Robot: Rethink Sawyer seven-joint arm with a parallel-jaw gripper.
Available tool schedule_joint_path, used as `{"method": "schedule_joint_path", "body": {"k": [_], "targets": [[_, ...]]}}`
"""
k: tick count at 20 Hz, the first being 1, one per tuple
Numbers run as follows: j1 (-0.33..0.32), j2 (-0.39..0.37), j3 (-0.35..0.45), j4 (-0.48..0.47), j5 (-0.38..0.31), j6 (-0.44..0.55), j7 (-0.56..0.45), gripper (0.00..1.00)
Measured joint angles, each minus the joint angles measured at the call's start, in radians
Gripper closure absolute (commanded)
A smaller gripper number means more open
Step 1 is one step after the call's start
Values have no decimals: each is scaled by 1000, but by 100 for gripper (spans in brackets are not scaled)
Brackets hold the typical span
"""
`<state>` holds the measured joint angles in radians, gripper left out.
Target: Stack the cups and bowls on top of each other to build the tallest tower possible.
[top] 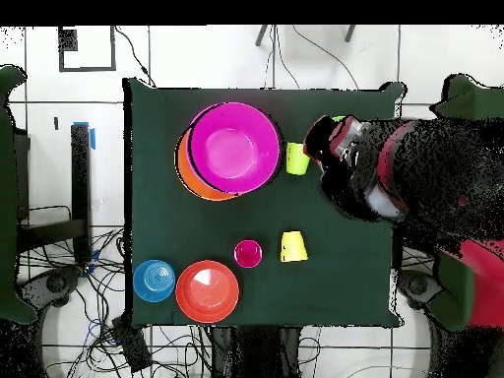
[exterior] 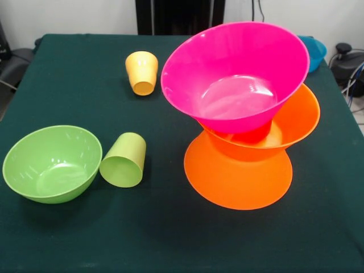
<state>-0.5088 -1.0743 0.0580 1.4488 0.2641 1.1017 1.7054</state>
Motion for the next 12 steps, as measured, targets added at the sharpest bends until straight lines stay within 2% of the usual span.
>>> {"method": "schedule_joint_path", "body": {"k": [12], "targets": [[-48, 2, 87, 44, -23, -90, 0, 100]]}}
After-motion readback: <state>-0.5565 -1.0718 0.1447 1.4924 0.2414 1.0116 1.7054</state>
